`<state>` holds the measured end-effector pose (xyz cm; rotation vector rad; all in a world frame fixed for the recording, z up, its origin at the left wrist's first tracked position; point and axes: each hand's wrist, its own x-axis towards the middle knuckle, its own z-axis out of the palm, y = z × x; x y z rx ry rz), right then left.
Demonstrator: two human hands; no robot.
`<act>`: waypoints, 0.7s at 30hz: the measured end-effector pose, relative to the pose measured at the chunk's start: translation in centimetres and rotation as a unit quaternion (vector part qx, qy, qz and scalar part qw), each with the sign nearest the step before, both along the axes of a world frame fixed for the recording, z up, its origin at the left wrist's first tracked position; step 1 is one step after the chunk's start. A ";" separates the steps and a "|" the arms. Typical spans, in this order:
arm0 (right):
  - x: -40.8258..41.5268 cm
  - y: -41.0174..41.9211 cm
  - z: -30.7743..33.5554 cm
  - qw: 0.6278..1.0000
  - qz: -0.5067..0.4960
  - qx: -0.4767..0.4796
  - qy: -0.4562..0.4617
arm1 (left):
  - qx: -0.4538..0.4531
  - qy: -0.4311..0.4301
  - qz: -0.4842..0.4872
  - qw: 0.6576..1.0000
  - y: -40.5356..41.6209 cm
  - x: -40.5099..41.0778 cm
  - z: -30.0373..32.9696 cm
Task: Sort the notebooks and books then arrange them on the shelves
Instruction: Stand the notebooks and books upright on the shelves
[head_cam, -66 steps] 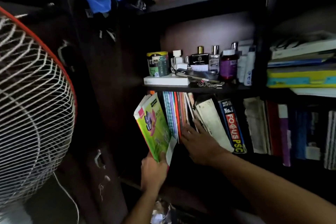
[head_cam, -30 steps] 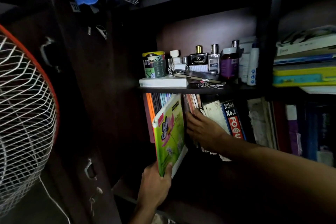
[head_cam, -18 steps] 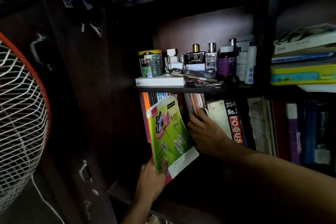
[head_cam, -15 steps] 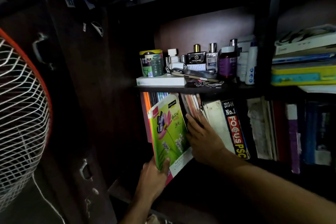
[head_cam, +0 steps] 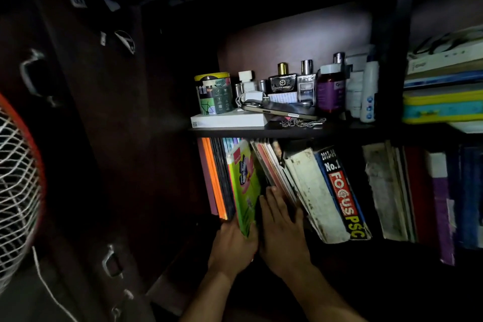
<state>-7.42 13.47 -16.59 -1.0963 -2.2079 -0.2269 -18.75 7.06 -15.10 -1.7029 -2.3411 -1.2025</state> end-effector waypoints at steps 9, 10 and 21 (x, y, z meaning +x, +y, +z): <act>2.0 -0.4 0.7 0.996 0.021 0.005 0.088 | 0.110 -0.030 -0.023 0.993 -1.1 0.6 0.5; 2.0 -0.6 0.6 0.998 0.011 -0.006 0.064 | 0.121 -0.026 -0.015 0.992 -1.0 0.6 0.4; 2.4 -0.5 1.1 0.970 0.006 -0.196 0.144 | 0.108 0.048 0.063 0.991 4.7 2.9 1.4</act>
